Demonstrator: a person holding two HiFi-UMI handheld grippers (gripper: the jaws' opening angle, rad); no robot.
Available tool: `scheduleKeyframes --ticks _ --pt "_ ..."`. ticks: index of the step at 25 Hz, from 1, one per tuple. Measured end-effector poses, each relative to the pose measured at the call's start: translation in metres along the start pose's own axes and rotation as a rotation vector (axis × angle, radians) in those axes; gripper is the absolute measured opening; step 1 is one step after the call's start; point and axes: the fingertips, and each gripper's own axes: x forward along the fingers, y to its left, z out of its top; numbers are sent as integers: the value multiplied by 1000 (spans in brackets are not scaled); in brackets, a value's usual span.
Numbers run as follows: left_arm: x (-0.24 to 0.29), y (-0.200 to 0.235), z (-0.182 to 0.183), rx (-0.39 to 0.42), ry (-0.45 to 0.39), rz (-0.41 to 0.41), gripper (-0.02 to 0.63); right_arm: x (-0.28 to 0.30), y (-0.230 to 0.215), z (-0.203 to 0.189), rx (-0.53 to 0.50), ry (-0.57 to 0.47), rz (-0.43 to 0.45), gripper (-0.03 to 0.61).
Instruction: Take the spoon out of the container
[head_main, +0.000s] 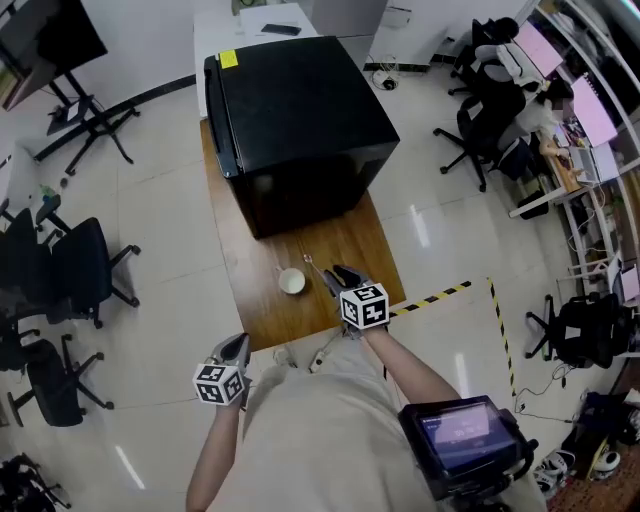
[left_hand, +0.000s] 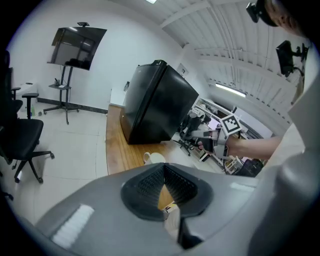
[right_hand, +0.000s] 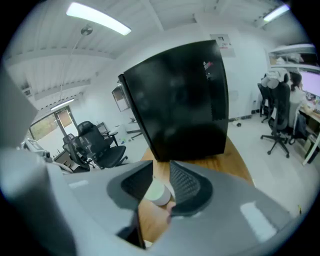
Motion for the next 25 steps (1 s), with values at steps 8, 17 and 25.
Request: scheduleKeyframes --ticks 8,17,25 --pt "-22 29 -26 -24 12 37 3 -65 12 -40 28 9 16 86" --pt "-18 -16 -41 -17 -35 117 3 -110 17 -63 9 -43 166 84" --pt "19 -149 -71 41 -16 102 3 -213 -47 -38 107 -255 189 72"
